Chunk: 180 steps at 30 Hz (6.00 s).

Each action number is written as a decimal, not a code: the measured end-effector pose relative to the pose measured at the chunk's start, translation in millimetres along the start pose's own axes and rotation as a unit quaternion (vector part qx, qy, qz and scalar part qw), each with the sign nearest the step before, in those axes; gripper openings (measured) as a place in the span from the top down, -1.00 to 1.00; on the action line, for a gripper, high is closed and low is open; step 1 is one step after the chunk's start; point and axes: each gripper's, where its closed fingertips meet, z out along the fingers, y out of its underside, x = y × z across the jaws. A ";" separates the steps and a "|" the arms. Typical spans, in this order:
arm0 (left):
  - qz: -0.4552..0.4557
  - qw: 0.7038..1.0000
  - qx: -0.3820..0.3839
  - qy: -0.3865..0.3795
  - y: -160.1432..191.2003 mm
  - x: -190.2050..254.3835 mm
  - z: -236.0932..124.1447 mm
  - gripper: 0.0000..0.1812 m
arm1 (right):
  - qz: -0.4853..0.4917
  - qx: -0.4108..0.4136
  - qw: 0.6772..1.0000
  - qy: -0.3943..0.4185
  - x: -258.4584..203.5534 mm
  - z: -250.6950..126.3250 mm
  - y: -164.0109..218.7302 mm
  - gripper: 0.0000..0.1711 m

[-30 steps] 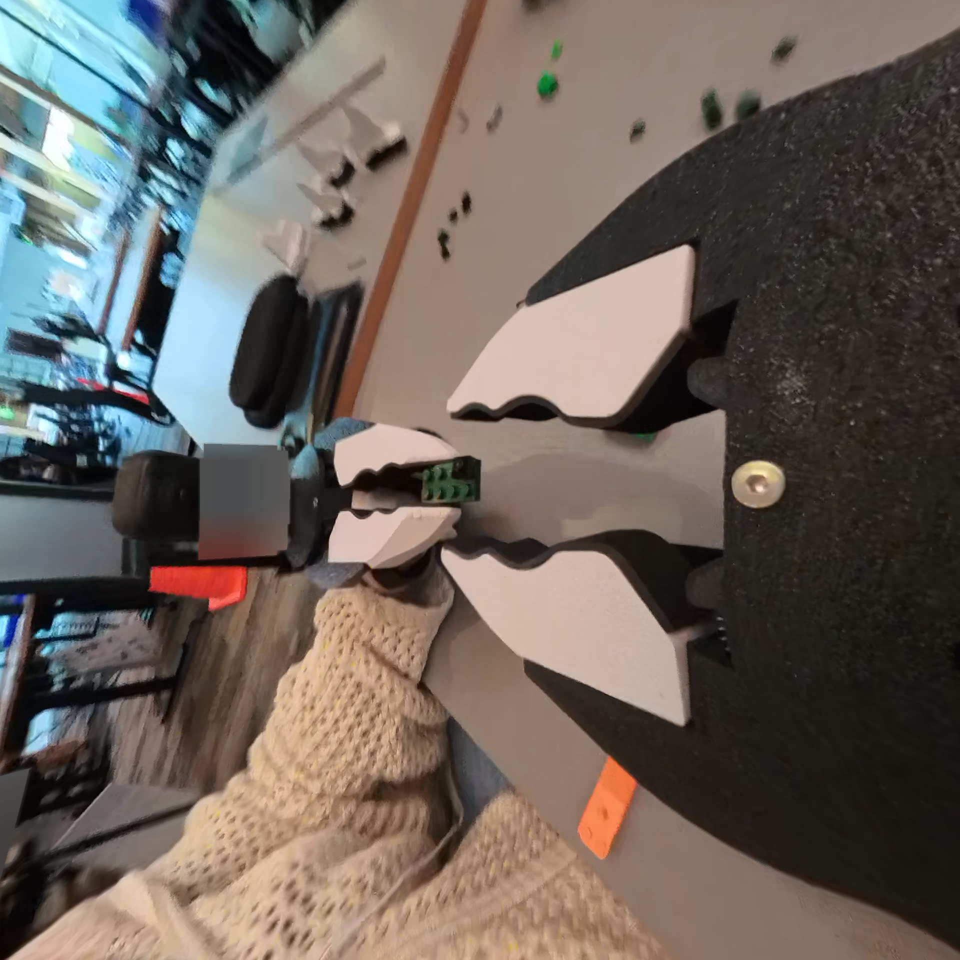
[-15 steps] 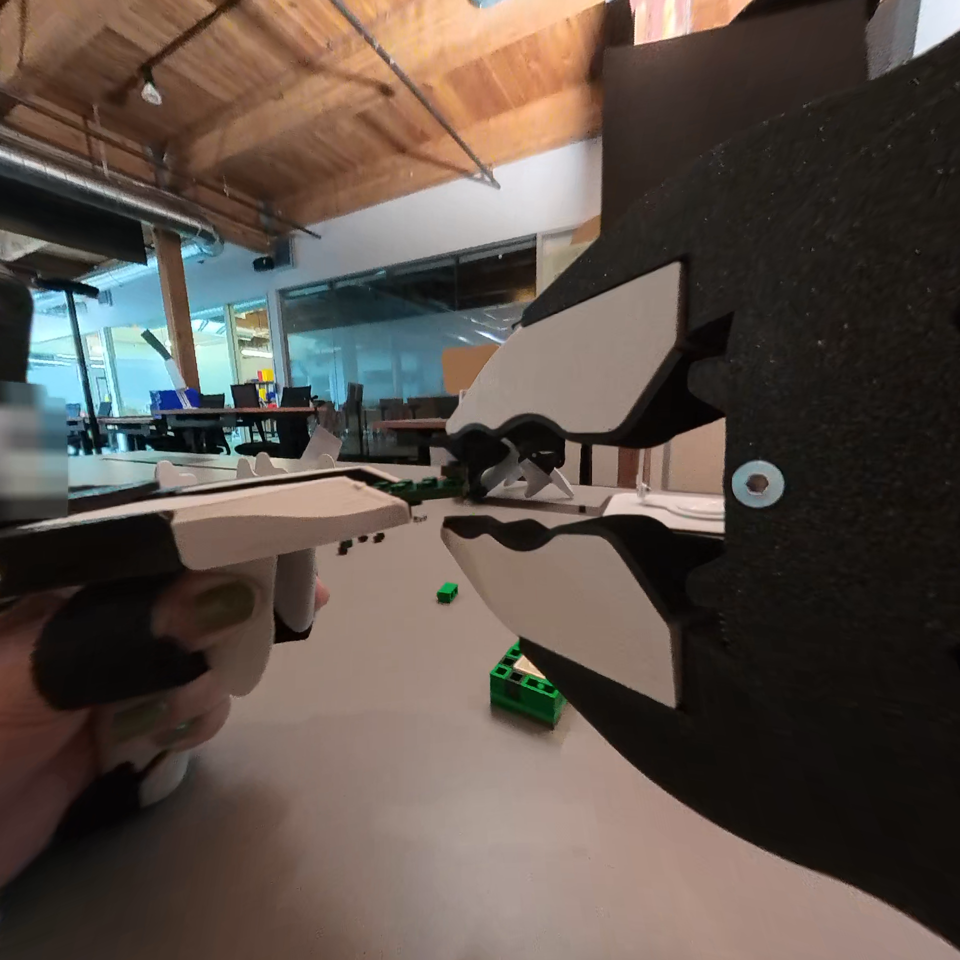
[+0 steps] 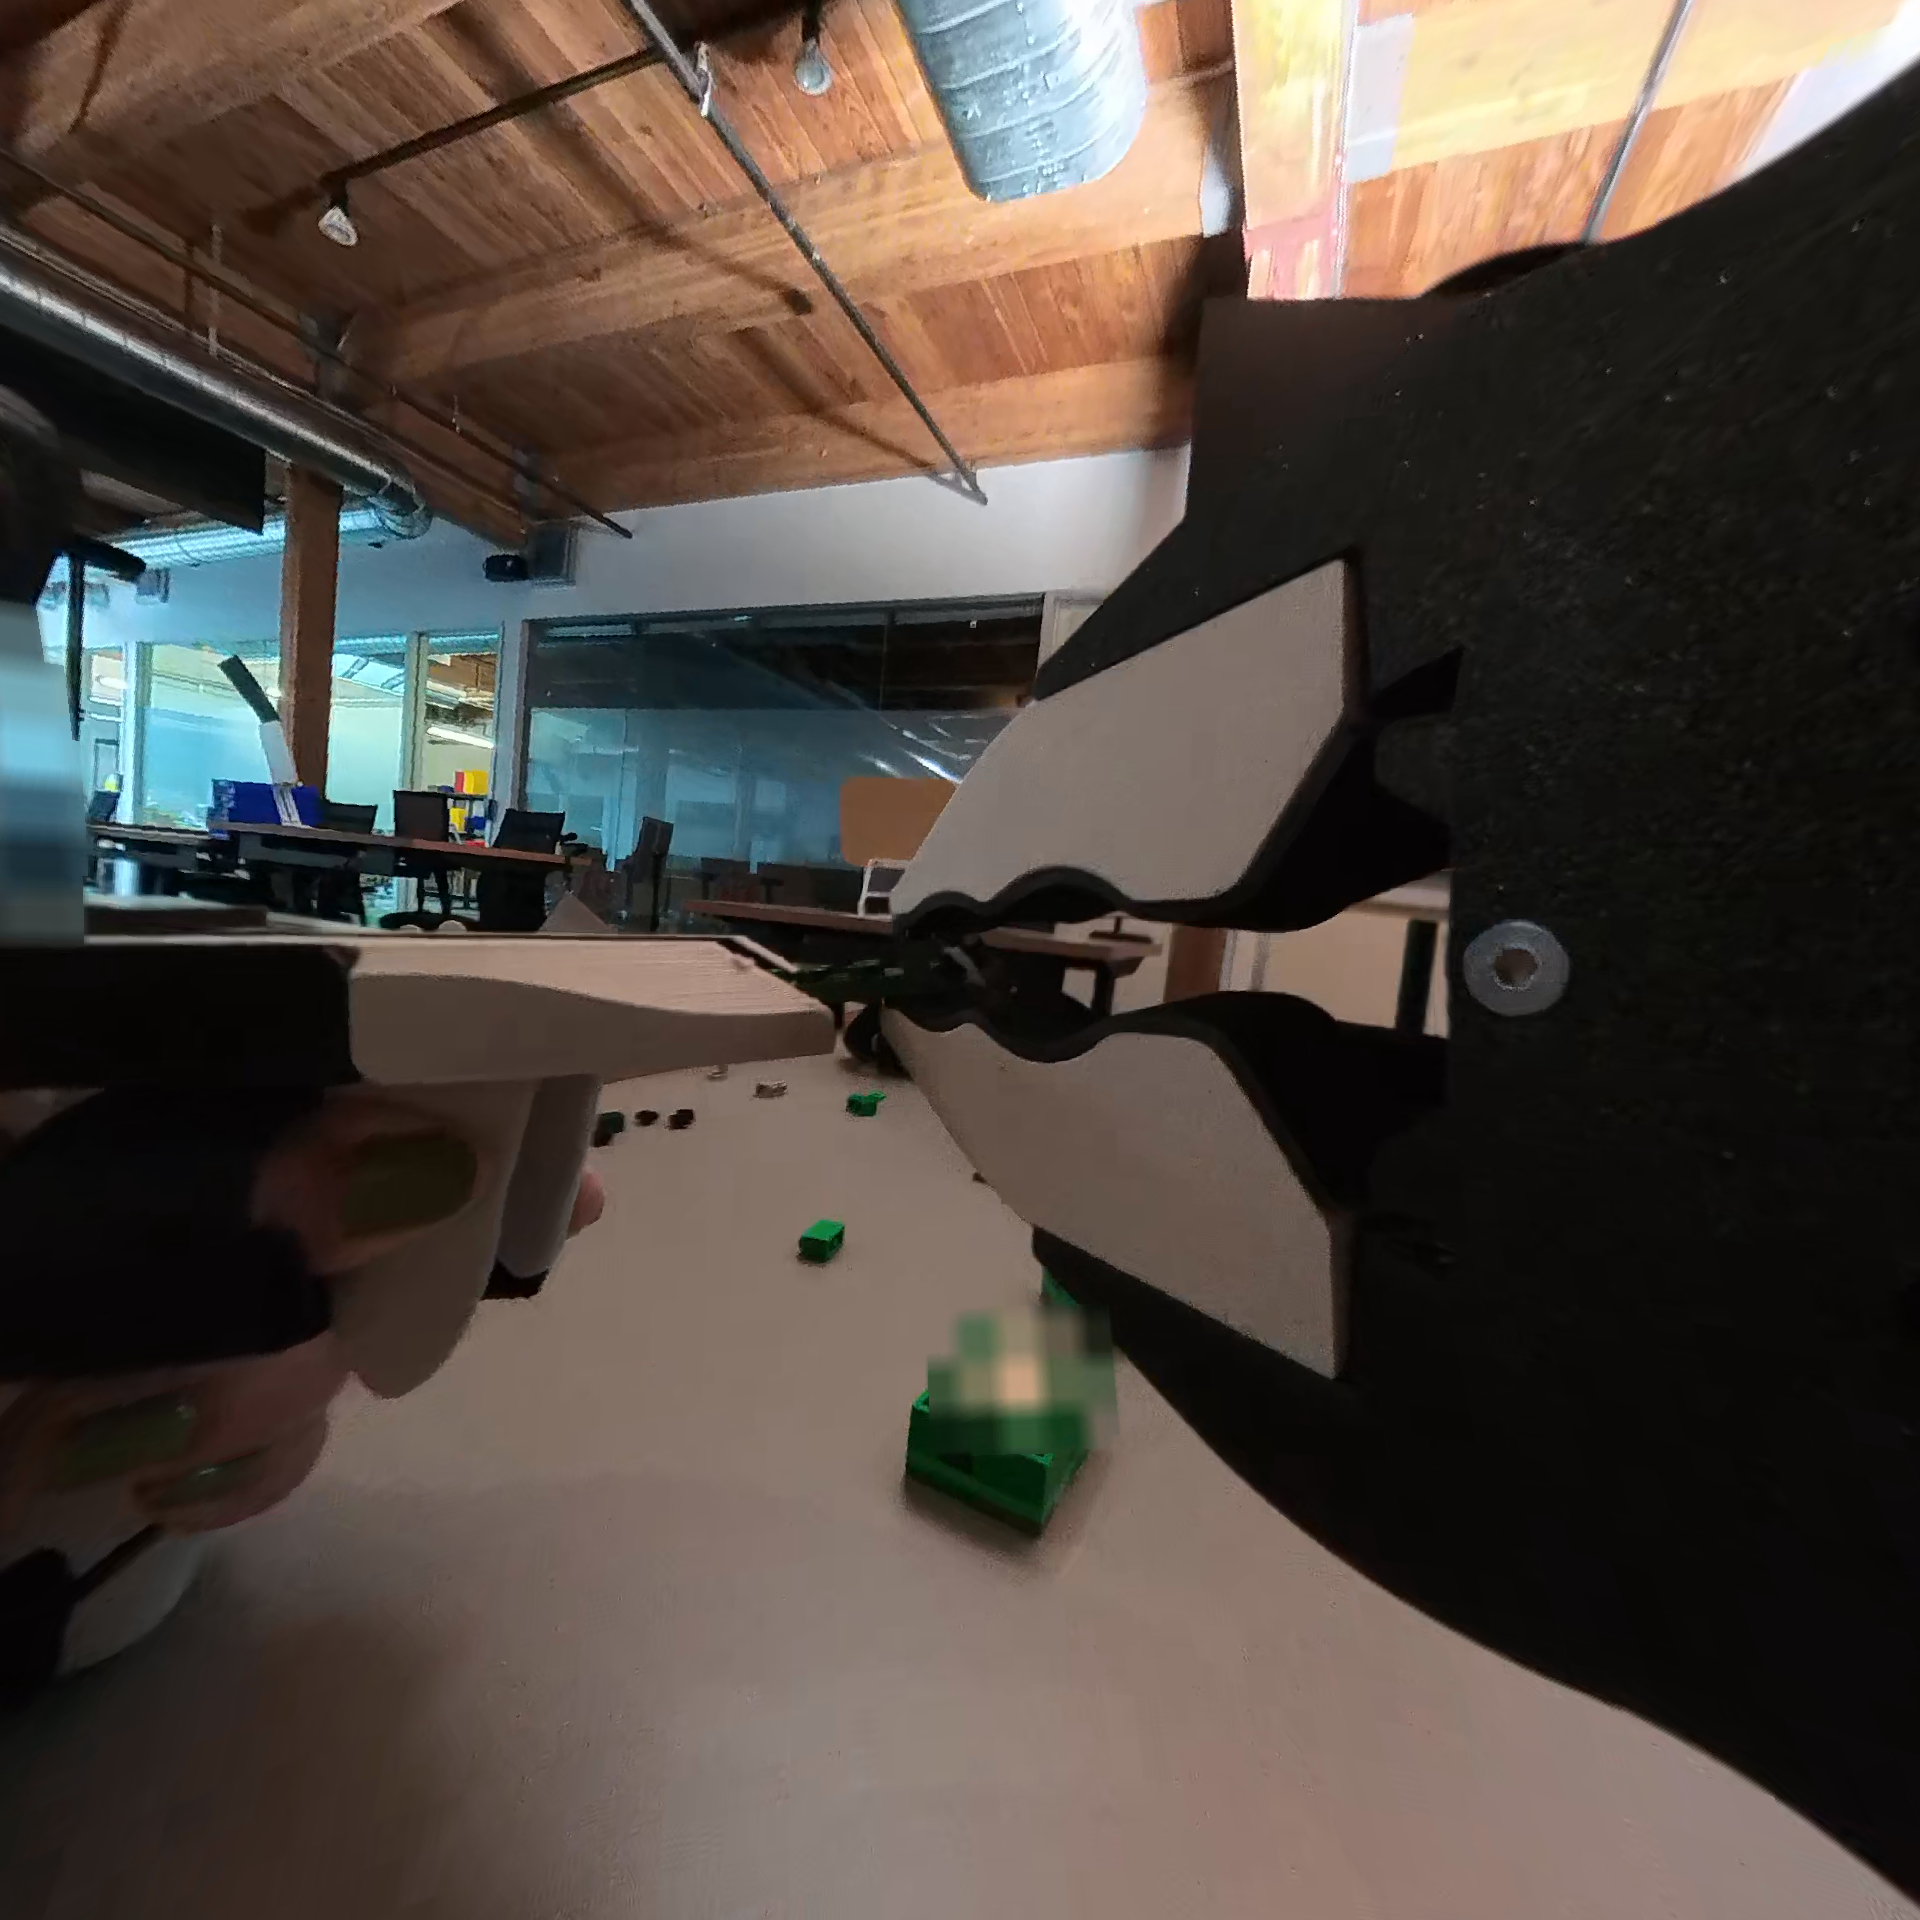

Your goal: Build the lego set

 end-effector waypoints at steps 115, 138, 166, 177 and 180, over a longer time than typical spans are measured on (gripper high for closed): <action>-0.111 0.977 0.038 0.179 -9.7 38.9 0.1 0.82 | 0.220 0.265 0.921 -0.185 -6.0 -46.5 -24.6 0.90; -0.180 0.931 0.044 0.315 -16.4 66.3 -10.0 0.83 | 0.283 0.393 0.850 -0.207 3.7 -66.3 -54.4 0.90; -0.140 0.958 0.050 0.244 -15.6 49.5 -9.7 0.83 | 0.196 0.297 0.920 -0.165 3.8 -51.4 -39.3 0.90; -0.157 0.950 0.030 0.269 -11.4 55.8 -8.6 0.83 | 0.169 0.299 0.917 -0.202 -2.2 -56.8 -41.1 0.94; -0.162 0.948 0.033 0.273 -12.2 55.9 -9.1 0.83 | 0.182 0.294 0.915 -0.207 -0.7 -56.6 -42.1 0.93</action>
